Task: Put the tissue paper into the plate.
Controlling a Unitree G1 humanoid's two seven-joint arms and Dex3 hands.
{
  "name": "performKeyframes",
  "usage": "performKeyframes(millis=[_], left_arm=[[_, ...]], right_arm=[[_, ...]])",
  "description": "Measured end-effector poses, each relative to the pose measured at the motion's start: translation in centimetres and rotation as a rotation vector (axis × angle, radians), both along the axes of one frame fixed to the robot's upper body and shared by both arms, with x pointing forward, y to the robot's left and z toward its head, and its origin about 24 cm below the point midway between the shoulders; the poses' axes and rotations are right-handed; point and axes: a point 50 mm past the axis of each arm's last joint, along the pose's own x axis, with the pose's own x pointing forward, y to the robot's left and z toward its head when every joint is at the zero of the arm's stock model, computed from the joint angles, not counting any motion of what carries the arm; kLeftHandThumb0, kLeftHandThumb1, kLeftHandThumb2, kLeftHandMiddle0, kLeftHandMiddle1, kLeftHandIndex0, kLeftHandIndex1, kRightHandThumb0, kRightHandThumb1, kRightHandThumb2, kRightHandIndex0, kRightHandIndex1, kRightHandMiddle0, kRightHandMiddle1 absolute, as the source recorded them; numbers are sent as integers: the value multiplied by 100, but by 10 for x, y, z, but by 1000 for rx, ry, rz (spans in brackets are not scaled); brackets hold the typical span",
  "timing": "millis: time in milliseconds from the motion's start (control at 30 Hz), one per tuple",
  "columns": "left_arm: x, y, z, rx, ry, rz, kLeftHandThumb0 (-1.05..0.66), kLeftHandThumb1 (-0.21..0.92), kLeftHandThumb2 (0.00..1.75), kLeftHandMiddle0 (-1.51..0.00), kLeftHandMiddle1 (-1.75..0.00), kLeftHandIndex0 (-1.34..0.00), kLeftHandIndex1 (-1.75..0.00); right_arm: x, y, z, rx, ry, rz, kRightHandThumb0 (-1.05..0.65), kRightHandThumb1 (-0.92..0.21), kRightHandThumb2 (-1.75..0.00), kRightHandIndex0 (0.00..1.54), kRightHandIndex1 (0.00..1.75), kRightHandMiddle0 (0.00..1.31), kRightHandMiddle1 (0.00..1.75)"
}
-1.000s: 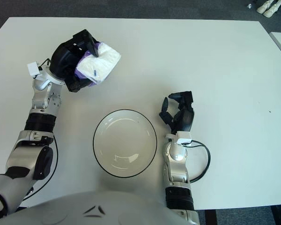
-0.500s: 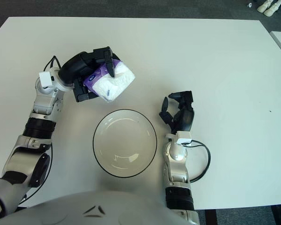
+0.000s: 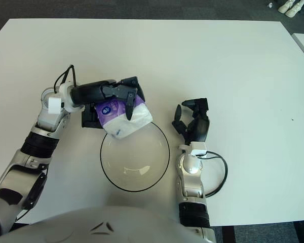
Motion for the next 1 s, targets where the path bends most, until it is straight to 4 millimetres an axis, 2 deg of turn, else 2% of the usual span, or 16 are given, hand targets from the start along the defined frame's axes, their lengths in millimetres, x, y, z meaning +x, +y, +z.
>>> performKeyframes(millis=[100, 267, 333, 567, 767, 1000], left_arm=[[-8, -2, -1, 114, -51, -16, 0, -10, 175, -96, -163, -69, -175], [-8, 0, -1, 292, -49, 0, 0, -8, 175, -93, -169, -67, -175], [-8, 0, 2, 322, -64, 9, 0, -9, 175, -94, -172, -72, -166], [-9, -23, 8, 432, -191, -53, -1, -3, 168, -90, -174, -66, -164], [-14, -33, -2, 368, -293, -78, -1, 0, 163, -88, -175, -68, -157], [-13, -25, -18, 289, -212, -10, -1, 4, 157, -84, -175, -68, -153]], right_arm=[[0, 0, 0, 0, 0, -2, -37, -74, -79, 58, 130, 30, 175], [0, 0, 0, 1, 0, -2, -37, -75, -77, 58, 130, 29, 175], [0, 0, 0, 2, 0, -3, -37, -74, -78, 58, 130, 30, 175], [0, 0, -1, 4, -2, 0, -38, -72, -81, 59, 131, 31, 175], [1, 1, 1, 9, -9, 11, -38, -71, -82, 59, 132, 31, 175], [0, 1, 0, 9, -6, 9, -38, -68, -86, 60, 132, 34, 175]])
